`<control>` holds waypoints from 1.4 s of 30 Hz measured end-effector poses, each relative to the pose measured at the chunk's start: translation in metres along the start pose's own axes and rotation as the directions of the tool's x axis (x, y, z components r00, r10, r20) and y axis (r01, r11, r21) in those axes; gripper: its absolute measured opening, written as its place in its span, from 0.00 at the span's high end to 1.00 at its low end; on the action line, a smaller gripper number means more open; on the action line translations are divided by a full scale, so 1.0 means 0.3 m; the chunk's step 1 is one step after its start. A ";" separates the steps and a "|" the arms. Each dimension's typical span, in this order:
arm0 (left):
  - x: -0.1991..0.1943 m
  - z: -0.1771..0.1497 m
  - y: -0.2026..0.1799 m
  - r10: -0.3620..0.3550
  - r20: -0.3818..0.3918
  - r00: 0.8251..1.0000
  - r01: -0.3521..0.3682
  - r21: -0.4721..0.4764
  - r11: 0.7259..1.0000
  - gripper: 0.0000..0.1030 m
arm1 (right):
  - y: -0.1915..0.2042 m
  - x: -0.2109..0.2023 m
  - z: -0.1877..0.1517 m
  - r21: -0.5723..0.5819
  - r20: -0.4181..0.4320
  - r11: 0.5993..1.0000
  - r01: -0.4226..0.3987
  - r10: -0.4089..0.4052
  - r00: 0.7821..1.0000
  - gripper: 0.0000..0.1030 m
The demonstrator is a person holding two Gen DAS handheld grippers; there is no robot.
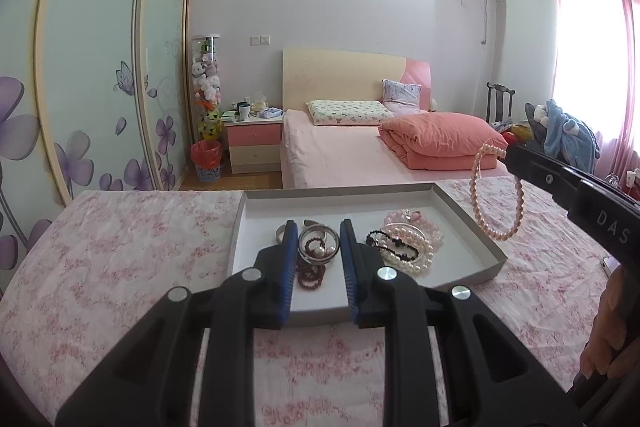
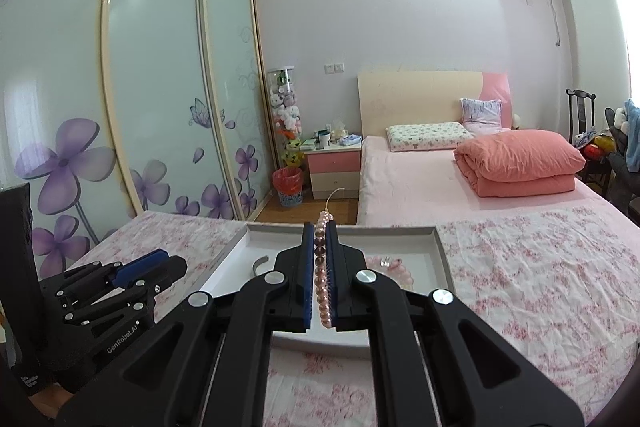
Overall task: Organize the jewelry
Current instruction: 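Carry the ring and pink bracelet into the tray and open both grippers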
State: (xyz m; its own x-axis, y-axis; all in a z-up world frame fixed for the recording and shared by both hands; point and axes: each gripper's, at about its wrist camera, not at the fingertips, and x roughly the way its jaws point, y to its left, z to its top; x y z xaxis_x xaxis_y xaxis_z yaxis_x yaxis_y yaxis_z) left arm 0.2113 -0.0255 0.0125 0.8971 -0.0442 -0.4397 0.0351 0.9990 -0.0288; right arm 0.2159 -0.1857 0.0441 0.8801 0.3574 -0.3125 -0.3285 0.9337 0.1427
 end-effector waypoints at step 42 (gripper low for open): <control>0.342 0.041 0.124 -0.004 -0.115 0.993 -0.010 -0.122 0.993 0.62 | -0.113 0.328 -0.021 0.106 -0.126 0.993 0.059 -0.045 0.991 0.73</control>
State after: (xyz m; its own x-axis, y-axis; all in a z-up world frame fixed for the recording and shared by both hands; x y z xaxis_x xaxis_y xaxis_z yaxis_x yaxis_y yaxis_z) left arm 0.3101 0.0074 -0.0227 0.8404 -0.0492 -0.5398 -0.0276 0.9907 -0.1333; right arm 0.3115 -0.1821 0.0025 0.8439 0.3146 -0.4346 -0.2377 0.9454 0.2229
